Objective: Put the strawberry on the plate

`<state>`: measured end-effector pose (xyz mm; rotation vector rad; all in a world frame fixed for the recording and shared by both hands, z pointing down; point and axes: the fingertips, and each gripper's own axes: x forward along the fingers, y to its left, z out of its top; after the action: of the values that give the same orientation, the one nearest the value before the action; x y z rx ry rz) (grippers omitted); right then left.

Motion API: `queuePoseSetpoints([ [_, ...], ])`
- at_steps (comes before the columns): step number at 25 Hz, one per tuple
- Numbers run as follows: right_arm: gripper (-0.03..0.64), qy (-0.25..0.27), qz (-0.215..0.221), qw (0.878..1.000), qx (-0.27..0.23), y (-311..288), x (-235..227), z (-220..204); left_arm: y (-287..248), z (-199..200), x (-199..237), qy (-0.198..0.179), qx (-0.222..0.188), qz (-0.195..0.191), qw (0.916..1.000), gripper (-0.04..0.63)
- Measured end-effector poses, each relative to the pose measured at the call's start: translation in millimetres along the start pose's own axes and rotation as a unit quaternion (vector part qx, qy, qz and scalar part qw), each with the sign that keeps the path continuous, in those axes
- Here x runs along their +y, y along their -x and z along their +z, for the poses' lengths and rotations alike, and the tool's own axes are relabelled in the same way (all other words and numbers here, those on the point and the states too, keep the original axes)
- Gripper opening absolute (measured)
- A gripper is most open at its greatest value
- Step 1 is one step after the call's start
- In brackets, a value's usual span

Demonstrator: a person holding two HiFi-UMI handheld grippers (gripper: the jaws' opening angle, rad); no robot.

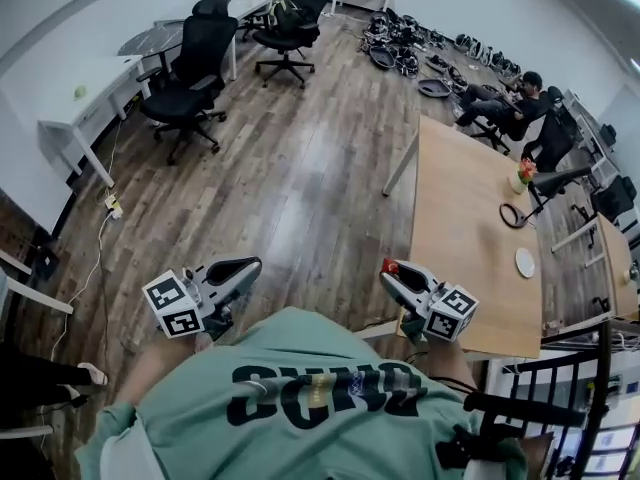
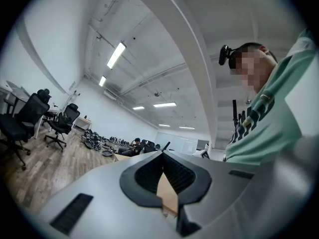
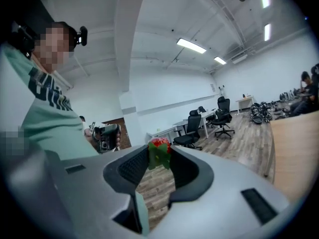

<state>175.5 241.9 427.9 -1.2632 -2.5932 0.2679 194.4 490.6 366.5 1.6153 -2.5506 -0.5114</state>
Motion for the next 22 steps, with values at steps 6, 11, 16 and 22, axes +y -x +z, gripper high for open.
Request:
queuePoseSetpoints([
  [6, 0.137, 0.003, 0.004, 1.000, 0.017, -89.0, 3.2, 8.8, 45.7, 17.0, 85.6, 0.022, -0.001, 0.019, 0.9996, 0.005],
  [11, 0.137, -0.006, -0.006, 0.999, 0.031, -117.0, -19.7, 23.2, 42.1, 19.6, 121.5, 0.049, -0.011, 0.017, 0.9986, 0.005],
  [16, 0.137, 0.001, 0.013, 0.999, 0.032, -142.8, -49.4, 40.1, 23.8, 25.6, 149.2, 0.047, -0.009, 0.025, 0.9985, 0.005],
  [22, 0.137, 0.016, 0.058, 0.998, 0.019, -177.7, -130.6, 66.5, -33.7, 40.0, 195.1, 0.017, -0.010, 0.055, 0.9983, 0.005],
])
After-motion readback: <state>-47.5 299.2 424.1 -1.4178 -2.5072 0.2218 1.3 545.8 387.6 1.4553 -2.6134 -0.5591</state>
